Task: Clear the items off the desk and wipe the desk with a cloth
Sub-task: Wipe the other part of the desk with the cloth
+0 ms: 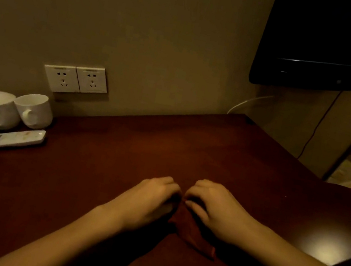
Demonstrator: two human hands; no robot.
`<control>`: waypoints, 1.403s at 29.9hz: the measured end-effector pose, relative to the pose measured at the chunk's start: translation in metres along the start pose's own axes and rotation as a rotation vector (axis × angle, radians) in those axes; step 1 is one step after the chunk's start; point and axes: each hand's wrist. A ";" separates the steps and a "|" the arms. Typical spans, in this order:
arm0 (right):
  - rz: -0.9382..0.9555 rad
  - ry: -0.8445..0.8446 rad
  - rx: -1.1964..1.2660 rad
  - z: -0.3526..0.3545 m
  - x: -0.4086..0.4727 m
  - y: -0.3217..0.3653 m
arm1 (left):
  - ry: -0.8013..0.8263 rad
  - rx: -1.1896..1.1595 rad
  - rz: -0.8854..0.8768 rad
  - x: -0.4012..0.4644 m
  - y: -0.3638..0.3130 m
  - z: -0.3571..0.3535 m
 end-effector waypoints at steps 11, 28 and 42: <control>-0.095 -0.160 0.044 -0.002 0.133 -0.051 | -0.106 0.050 0.253 0.077 0.110 0.002; 0.033 0.091 -0.062 -0.043 0.094 -0.003 | -0.042 0.202 0.316 -0.026 0.064 -0.024; 0.054 0.056 -0.057 -0.046 -0.042 0.032 | -0.056 0.328 0.368 -0.092 -0.063 -0.028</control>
Point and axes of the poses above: each hand's wrist, its own x-axis towards the middle knuckle, its own z-axis out of the back of the hand, y = z × x, and after that the axes turned 11 degrees about x, right-handed
